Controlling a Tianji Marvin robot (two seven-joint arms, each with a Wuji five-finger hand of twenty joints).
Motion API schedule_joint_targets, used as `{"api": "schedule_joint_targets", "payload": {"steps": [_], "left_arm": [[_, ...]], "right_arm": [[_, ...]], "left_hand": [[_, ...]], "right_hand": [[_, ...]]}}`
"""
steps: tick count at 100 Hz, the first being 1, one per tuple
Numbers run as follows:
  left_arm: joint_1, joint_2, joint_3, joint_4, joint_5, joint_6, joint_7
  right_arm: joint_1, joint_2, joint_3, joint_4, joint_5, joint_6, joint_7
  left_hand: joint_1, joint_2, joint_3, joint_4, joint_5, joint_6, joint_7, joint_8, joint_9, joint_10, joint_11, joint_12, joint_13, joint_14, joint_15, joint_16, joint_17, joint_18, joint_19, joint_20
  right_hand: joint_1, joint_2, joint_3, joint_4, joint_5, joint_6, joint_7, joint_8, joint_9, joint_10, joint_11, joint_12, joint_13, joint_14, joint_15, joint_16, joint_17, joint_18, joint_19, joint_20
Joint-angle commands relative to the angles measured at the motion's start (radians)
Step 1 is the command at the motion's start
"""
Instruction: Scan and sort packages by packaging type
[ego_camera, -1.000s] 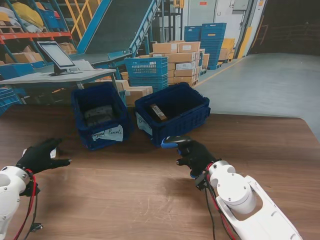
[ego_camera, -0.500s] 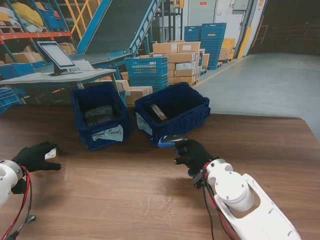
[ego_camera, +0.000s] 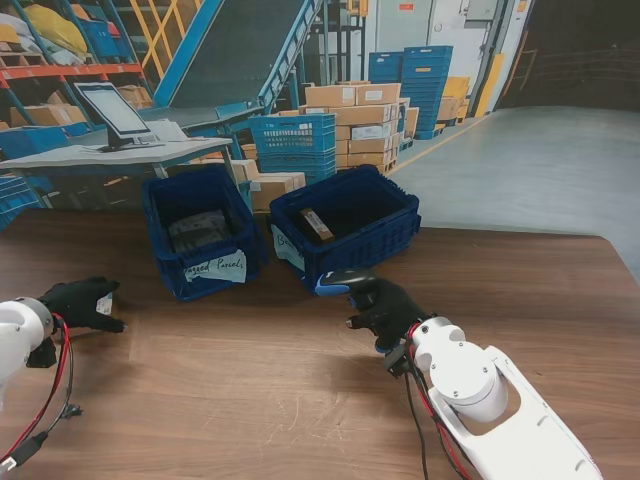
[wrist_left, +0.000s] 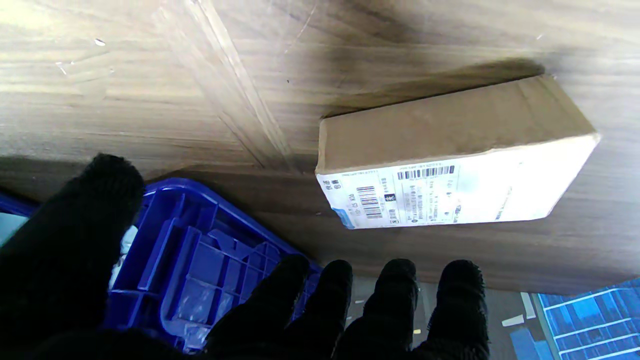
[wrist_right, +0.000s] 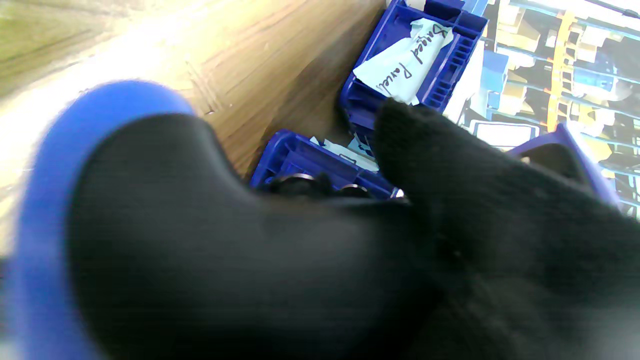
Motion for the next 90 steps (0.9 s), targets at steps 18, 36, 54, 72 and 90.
{"api": "schedule_joint_targets", "payload": {"steps": [18,36,54,72,90], "left_arm": [[-0.060,0.011,0.037,0.076,0.008,-0.006,-0.028],[-0.086,0.014,0.046,0.125,0.010,-0.007,-0.021],[-0.119,0.016,0.059,0.182,0.018,-0.021,0.009],[-0.169,0.017,0.091,0.260,0.036,-0.024,0.061],[-0.220,0.020,0.130,0.331,0.044,-0.018,0.091]], "right_arm": [[-0.004,-0.005,0.002,-0.006,0.005,-0.005,0.024],[-0.003,-0.003,0.002,-0.009,0.004,0.004,0.032],[0.005,-0.004,-0.012,-0.013,-0.004,0.021,0.032],[0.017,-0.003,-0.030,-0.010,-0.011,0.028,0.037],[0.027,-0.001,-0.038,-0.010,-0.014,0.037,0.045]], "left_hand": [[-0.042,0.007,-0.012,-0.015,-0.040,0.019,-0.018,-0.007,-0.050,-0.003,-0.034,-0.013,-0.039,-0.031,-0.024,-0.012,-0.022,-0.007,-0.039,-0.021],[-0.038,0.010,-0.018,-0.013,-0.040,0.018,-0.018,-0.007,-0.050,-0.004,-0.035,-0.010,-0.040,-0.032,-0.023,-0.012,-0.023,-0.007,-0.040,-0.022],[-0.037,0.010,-0.020,-0.012,-0.039,0.018,-0.017,-0.007,-0.049,-0.004,-0.034,-0.007,-0.041,-0.032,-0.024,-0.012,-0.024,-0.009,-0.041,-0.023],[-0.036,0.005,-0.018,-0.011,-0.040,0.020,-0.018,-0.007,-0.050,-0.004,-0.035,-0.006,-0.041,-0.029,-0.023,-0.012,-0.023,-0.008,-0.041,-0.023],[-0.037,-0.001,-0.013,-0.011,-0.057,0.029,-0.023,-0.009,-0.056,-0.004,-0.045,-0.009,-0.047,-0.031,-0.024,-0.012,-0.024,-0.008,-0.040,-0.023]], "right_hand": [[0.080,0.041,0.015,0.006,0.059,-0.046,0.066,0.050,0.001,0.022,0.005,0.006,0.018,-0.021,0.051,0.019,0.001,-0.003,0.018,0.006],[0.080,0.041,0.015,0.005,0.060,-0.046,0.066,0.050,0.001,0.022,0.006,0.006,0.018,-0.021,0.051,0.019,0.001,-0.002,0.018,0.006],[0.079,0.040,0.015,0.005,0.060,-0.046,0.066,0.050,0.002,0.022,0.005,0.005,0.018,-0.021,0.051,0.019,0.001,-0.002,0.018,0.006],[0.079,0.040,0.015,0.005,0.059,-0.046,0.066,0.050,0.002,0.022,0.006,0.005,0.018,-0.021,0.051,0.019,0.000,-0.003,0.018,0.006],[0.079,0.041,0.016,0.005,0.059,-0.046,0.066,0.050,0.001,0.022,0.005,0.006,0.018,-0.021,0.051,0.019,-0.001,-0.004,0.017,0.006]]}}
